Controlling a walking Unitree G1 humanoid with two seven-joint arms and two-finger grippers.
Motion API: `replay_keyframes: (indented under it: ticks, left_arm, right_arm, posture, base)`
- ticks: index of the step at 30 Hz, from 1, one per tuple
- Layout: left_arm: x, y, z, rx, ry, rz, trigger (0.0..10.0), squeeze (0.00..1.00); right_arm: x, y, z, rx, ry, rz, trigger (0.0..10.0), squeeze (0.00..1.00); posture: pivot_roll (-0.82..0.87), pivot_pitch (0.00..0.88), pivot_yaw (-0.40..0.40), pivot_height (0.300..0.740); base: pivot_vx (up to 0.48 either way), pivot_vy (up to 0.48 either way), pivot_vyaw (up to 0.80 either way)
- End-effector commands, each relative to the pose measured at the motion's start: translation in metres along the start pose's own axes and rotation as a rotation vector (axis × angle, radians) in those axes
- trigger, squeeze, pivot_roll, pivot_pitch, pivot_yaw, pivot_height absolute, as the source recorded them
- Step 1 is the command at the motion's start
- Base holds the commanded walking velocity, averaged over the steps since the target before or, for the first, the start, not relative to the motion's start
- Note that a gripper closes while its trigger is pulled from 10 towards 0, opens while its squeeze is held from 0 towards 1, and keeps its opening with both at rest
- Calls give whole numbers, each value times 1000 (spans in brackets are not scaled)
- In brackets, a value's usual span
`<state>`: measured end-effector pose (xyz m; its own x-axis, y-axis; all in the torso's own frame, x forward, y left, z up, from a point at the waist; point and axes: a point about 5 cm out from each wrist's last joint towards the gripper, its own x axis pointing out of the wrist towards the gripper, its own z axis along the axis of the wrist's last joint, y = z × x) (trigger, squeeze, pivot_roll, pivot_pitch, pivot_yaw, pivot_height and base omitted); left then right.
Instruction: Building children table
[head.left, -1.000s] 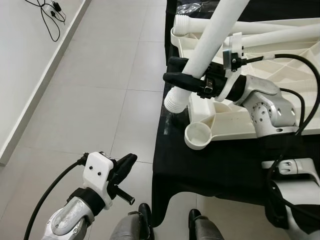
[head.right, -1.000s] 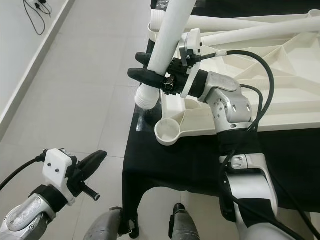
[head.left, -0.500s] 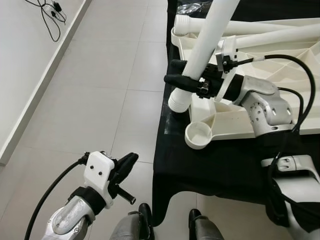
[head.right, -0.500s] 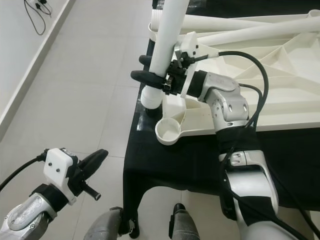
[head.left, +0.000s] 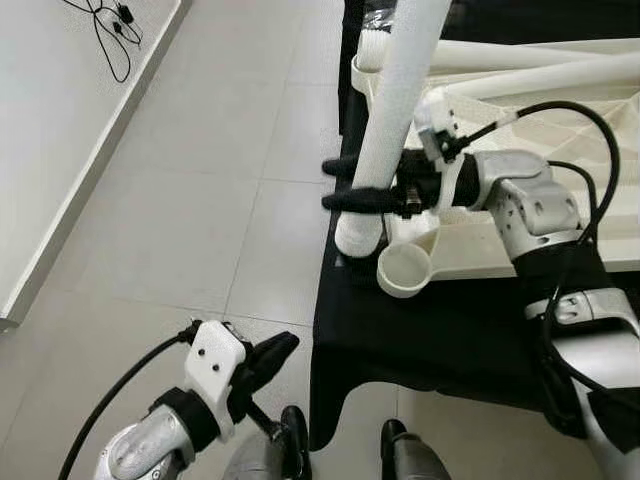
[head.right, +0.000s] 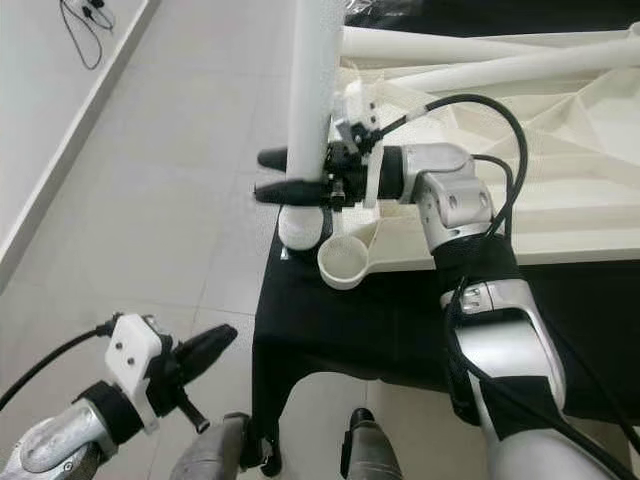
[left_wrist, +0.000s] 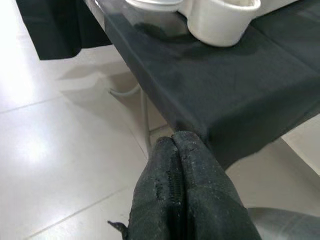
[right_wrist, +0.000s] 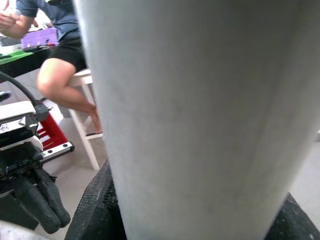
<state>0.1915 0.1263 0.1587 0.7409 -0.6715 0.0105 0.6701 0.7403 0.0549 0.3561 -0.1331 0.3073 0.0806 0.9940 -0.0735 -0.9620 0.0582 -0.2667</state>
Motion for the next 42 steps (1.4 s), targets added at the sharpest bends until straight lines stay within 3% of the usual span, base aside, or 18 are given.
replay_keyframes:
  ticks: [1, 3, 6, 11, 18, 19, 23, 38, 42]
  left_arm:
    - [-5, -5, -1, -8, 21, -21, 10000, 0]
    - [-6, -6, -1, -9, 21, -21, 10000, 0]
    - [-9, -7, 0, -14, 23, -13, 10000, 0]
    - [-10, -7, 0, -19, 25, -15, 10000, 0]
    - [-11, -8, 1, -21, 26, -20, 10000, 0]
    - [-11, -7, 1, -22, 27, -19, 10000, 0]
    - [-11, -6, 2, -20, 27, -16, 10000, 0]
    - [-11, -4, 3, -14, 25, -4, 10000, 0]
    - [-10, -3, 3, -13, 25, -4, 10000, 0]
  right_arm:
    - [-5, -1, 4, 6, -16, 9, 10000, 0]
    - [-9, -3, 6, 15, -34, 9, 10000, 0]
    - [-31, -2, 35, 67, -237, 72, 10000, 0]
    - [-46, 1, 52, 80, -339, 109, 10000, 0]
    - [-58, 10, 39, 85, -218, 92, 10000, 0]
    - [-55, 19, 22, 84, -99, 107, 10000, 0]
    - [-52, 28, 7, 85, -4, 123, 10000, 0]
    - [-66, 36, -4, 99, 89, 94, 10000, 0]
    - [-68, 36, -8, 44, 139, 35, 10000, 0]
  posture:
    - [49, 359, 100, 740]
    - [49, 359, 100, 740]
    - [53, 371, 102, 740]
    - [52, 378, 105, 740]
    - [50, 383, 107, 740]
    - [49, 388, 109, 740]
    - [53, 395, 113, 740]
    - [51, 398, 112, 740]
    - [47, 397, 112, 740]
  base:
    - [0, 0, 0]
    - [0, 0, 0]
    - [0, 0, 0]
    - [0, 0, 0]
    - [0, 0, 0]
    - [0, 0, 0]
    - [0, 0, 0]
    - [0, 0, 0]
    - [0, 0, 0]
